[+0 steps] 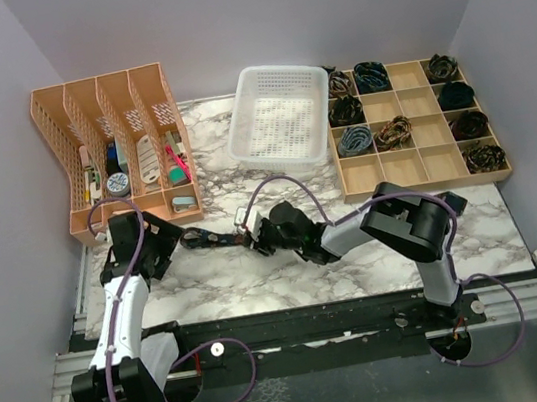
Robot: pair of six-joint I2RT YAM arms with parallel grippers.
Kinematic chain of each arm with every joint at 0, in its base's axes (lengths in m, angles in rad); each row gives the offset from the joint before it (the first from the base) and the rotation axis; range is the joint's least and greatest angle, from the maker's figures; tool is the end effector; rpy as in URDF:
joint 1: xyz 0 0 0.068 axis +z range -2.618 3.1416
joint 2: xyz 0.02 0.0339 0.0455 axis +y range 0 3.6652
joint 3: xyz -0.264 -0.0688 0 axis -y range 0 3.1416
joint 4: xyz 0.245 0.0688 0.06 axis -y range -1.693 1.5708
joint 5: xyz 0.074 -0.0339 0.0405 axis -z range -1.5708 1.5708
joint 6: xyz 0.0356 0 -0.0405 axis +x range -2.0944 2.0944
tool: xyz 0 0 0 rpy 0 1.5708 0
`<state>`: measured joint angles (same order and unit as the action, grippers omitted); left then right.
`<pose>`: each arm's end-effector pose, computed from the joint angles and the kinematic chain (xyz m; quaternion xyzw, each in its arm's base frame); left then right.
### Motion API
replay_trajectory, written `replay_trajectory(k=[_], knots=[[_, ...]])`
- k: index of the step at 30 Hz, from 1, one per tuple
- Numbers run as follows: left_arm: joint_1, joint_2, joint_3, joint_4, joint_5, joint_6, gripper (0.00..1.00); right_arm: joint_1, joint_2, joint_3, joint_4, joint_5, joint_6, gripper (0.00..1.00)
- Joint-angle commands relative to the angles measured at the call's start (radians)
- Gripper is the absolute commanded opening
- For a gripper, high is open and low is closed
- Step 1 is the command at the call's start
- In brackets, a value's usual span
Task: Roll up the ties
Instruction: Flatten out the tie at the center of the board.
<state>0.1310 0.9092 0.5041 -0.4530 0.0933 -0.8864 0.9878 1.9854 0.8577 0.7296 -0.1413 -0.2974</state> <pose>0.1771 0.0200 0.1976 -0.4417 0.8255 -0.1691 0.3078 0.2085 0.3252 0.1172 -0.5292 0.6418 0.2421 0.4995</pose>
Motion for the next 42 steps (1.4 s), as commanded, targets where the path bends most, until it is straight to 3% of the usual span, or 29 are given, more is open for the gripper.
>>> replay_trajectory(k=[1, 4, 7, 11, 13, 19, 25, 37, 42], knots=[[0.007, 0.041, 0.001, 0.100, 0.094, 0.083, 0.93, -0.006, -0.009, -0.020, -0.093, 0.036, 0.049, 0.40], [0.006, 0.037, -0.007, 0.104, 0.098, 0.096, 0.94, -0.005, -0.054, -0.030, -0.091, -0.041, 0.080, 0.51], [0.006, -0.005, -0.019, 0.088, 0.060, 0.075, 0.94, -0.006, -0.106, 0.020, -0.177, -0.088, 0.130, 0.71], [0.007, -0.049, -0.003, 0.024, -0.064, 0.043, 0.94, -0.005, -0.089, 0.232, -0.409, -0.061, 0.346, 0.75], [0.007, -0.052, 0.016, -0.009, -0.128, 0.041, 0.94, -0.006, -0.044, 0.365, -0.546, -0.037, 0.450, 0.71], [0.008, -0.061, 0.059, -0.086, -0.273, 0.051, 0.92, -0.008, 0.082, 0.538, -0.652, 0.111, 0.798, 0.47], [0.008, -0.065, 0.059, -0.090, -0.279, 0.063, 0.92, -0.006, 0.206, 0.674, -0.686, 0.050, 0.874, 0.25], [0.007, -0.060, 0.011, -0.055, -0.188, 0.046, 0.92, -0.005, 0.286, 0.798, -0.757, -0.010, 0.852, 0.23], [0.007, -0.054, -0.038, -0.001, -0.139, 0.019, 0.83, -0.001, 0.346, 0.890, -0.811, -0.070, 0.811, 0.24]])
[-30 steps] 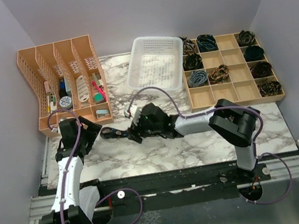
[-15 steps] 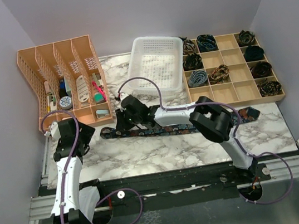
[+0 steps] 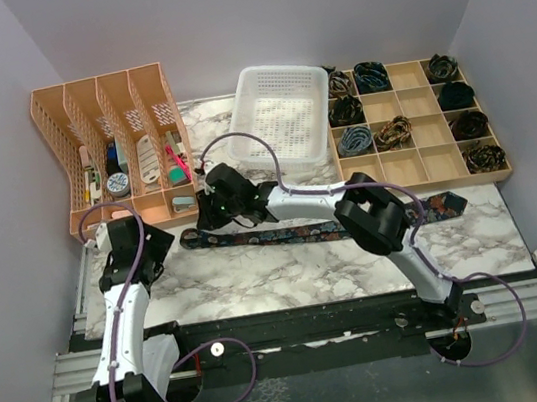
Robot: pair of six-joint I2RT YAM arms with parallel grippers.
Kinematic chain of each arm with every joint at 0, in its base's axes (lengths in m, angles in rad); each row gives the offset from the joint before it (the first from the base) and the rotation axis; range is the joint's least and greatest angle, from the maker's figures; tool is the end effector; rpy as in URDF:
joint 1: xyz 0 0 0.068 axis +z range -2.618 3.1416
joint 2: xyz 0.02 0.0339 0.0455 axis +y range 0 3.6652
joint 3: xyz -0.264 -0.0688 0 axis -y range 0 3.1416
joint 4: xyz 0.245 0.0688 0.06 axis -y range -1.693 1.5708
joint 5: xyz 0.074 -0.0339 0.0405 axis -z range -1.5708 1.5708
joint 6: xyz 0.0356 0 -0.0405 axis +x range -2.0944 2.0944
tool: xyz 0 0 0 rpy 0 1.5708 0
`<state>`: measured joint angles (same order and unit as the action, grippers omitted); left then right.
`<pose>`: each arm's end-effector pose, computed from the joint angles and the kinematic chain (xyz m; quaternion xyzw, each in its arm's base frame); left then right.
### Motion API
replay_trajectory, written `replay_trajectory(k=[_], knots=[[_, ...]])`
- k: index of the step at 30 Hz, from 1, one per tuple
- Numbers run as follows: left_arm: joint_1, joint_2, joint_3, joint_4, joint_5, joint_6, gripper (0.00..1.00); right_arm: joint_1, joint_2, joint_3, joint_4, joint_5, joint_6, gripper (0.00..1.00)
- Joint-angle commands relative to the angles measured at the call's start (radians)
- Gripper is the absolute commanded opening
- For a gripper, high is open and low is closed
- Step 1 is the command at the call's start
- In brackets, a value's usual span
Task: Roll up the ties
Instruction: Flatten out the tie at the center of the board.
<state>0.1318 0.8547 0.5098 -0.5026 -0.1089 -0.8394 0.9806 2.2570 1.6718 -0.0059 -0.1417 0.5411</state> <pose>0.1680 0.0262 0.2043 -0.4529 0.8170 -0.0747 0.3490 0.2826 0.4310 0.1716 -0.2244 0.8518 0.3688 0.2968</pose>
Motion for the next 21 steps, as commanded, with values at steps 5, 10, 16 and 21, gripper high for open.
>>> replay_trajectory(k=[5, 10, 16, 21], knots=[[0.007, 0.020, -0.069, 0.078, 0.086, -0.040, 0.76, 0.030, 0.118, 0.122, -0.088, -0.101, -0.089, 0.24], [0.007, 0.039, -0.082, 0.101, 0.092, -0.039, 0.77, 0.046, 0.167, 0.184, -0.165, -0.127, -0.169, 0.23], [0.007, 0.067, -0.115, 0.160, 0.133, -0.048, 0.72, 0.078, 0.165, 0.145, -0.176, -0.020, -0.204, 0.23], [0.007, 0.079, -0.159, 0.177, 0.159, -0.050, 0.58, 0.079, 0.103, 0.036, -0.096, 0.070, -0.197, 0.21]])
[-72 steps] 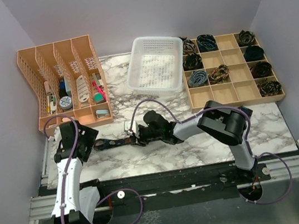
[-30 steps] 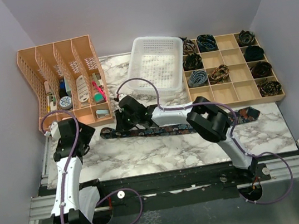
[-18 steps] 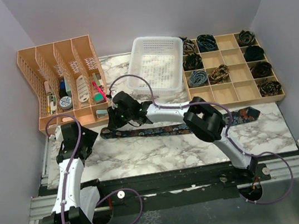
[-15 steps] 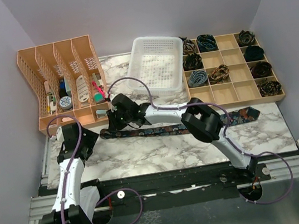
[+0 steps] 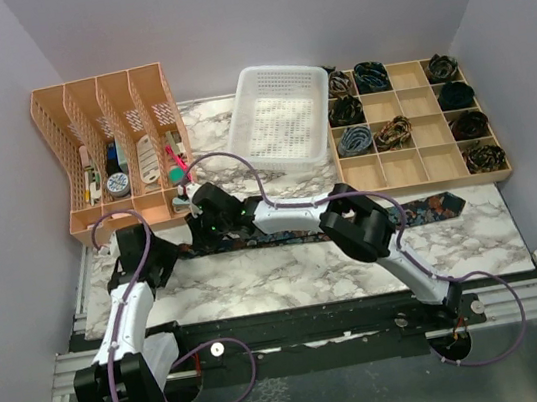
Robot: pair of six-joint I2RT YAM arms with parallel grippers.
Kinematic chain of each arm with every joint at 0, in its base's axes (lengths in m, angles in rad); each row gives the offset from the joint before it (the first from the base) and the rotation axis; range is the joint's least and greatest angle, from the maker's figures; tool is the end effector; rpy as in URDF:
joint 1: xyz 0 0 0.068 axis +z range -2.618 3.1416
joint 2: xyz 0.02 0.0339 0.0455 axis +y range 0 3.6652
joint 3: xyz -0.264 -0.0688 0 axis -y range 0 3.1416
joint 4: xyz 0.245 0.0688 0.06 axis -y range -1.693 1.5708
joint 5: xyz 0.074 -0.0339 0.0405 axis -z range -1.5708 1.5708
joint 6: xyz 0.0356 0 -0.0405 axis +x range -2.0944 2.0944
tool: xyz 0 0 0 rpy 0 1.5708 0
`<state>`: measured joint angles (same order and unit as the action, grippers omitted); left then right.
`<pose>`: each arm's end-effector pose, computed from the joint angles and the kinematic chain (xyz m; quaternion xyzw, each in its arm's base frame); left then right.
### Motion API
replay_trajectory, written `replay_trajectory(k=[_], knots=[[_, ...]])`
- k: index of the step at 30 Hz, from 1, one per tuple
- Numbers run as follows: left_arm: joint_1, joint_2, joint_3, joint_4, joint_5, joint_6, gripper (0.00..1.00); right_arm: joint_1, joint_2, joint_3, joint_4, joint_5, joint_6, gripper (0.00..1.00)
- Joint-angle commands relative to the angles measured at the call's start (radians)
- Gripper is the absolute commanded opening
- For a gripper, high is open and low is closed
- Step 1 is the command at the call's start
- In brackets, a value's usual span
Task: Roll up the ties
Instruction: Flatten out the tie at the center of the board.
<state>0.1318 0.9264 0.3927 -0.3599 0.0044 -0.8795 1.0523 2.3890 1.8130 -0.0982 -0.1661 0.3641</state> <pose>0.1701 0.0224 0.1662 -0.4562 0.8255 -0.1232 0.3085 0.2606 0.4685 0.1427 -0.3368 0.8333 0.3377 0.2794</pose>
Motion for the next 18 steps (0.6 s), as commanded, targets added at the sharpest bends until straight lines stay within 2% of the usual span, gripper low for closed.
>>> replay_trajectory(k=[1, 4, 11, 14, 18], knots=[[0.008, 0.002, -0.052, 0.039, 0.049, -0.016, 0.56, 0.008, -0.039, -0.114, 0.014, 0.090, -0.019, 0.21], [0.008, -0.030, -0.093, 0.070, 0.068, -0.037, 0.52, 0.008, -0.028, -0.074, -0.023, 0.068, -0.028, 0.21], [0.008, -0.057, -0.150, 0.192, 0.108, -0.027, 0.52, 0.008, -0.031, -0.065, -0.039, 0.031, -0.036, 0.21], [0.008, -0.052, -0.162, 0.223, 0.123, 0.001, 0.42, 0.008, -0.043, -0.061, -0.044, 0.029, -0.037, 0.22], [0.007, -0.060, -0.169, 0.216, 0.106, 0.019, 0.19, 0.006, -0.066, -0.021, -0.092, 0.013, -0.051, 0.25]])
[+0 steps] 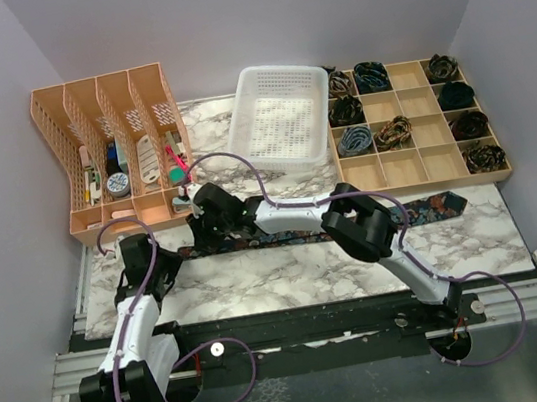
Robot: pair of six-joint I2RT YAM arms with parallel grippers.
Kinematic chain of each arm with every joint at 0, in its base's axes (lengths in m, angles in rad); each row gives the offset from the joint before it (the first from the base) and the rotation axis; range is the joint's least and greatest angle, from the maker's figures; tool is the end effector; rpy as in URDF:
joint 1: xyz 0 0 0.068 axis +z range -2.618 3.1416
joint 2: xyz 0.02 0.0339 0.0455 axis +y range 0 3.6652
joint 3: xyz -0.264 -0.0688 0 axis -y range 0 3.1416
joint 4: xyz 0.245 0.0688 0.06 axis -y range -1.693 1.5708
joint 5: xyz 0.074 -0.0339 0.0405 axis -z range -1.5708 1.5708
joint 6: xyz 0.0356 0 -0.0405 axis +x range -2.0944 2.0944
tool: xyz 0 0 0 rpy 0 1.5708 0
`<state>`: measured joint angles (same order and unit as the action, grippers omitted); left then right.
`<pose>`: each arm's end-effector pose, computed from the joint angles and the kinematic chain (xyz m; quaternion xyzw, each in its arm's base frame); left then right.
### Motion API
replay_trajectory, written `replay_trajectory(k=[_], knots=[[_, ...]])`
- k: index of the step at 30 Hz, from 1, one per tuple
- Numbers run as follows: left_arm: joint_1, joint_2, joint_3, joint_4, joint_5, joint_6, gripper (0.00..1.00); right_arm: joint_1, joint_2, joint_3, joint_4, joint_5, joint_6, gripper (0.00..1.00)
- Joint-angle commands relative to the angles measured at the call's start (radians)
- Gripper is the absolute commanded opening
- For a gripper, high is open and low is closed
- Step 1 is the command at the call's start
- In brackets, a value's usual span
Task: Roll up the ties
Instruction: Flatten out the tie at the center of the board.
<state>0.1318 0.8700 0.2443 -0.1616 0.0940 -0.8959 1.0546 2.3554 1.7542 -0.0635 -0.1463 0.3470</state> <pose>0.1598 0.0178 0.1429 -0.4382 0.8128 -0.1825 0.3377 0.2563 0.4622 0.1439 -0.3407 0.8301 0.3317 0.2913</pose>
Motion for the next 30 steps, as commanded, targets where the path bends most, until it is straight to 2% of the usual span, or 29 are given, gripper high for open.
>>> replay_trajectory(k=[1, 3, 6, 9, 11, 15, 20, 21, 25, 30], knots=[[0.007, -0.008, -0.023, 0.014, 0.010, 0.040, 0.17, 0.004, -0.043, 0.052, -0.149, -0.003, -0.045, 0.27], [0.008, -0.014, -0.025, 0.012, 0.005, 0.058, 0.09, 0.004, -0.075, 0.081, -0.204, 0.018, -0.076, 0.33], [0.008, -0.033, -0.024, 0.017, -0.003, 0.086, 0.01, -0.007, -0.186, 0.053, -0.279, 0.135, -0.096, 0.46], [0.008, -0.051, -0.020, 0.018, -0.009, 0.106, 0.00, -0.062, -0.365, -0.153, -0.279, 0.235, -0.080, 0.62], [0.007, -0.067, -0.016, 0.017, -0.013, 0.110, 0.00, -0.150, -0.517, -0.340, -0.252, 0.235, -0.017, 0.66], [0.007, -0.102, -0.013, 0.021, -0.006, 0.112, 0.00, -0.396, -0.816, -0.722, -0.249, 0.236, 0.131, 0.67], [0.008, -0.116, -0.007, 0.019, 0.005, 0.111, 0.00, -0.681, -1.098, -1.008, -0.373, 0.299, 0.240, 0.69], [0.007, -0.116, -0.005, 0.021, 0.008, 0.109, 0.00, -0.737, -1.144, -1.044, -0.393, 0.306, 0.262, 0.72], [0.008, -0.117, 0.012, 0.006, 0.008, 0.114, 0.00, -0.940, -1.257, -1.132, -0.440, 0.305, 0.304, 0.72], [0.007, -0.112, 0.029, -0.003, 0.011, 0.125, 0.00, -1.072, -1.221, -1.142, -0.415, 0.251, 0.254, 0.72]])
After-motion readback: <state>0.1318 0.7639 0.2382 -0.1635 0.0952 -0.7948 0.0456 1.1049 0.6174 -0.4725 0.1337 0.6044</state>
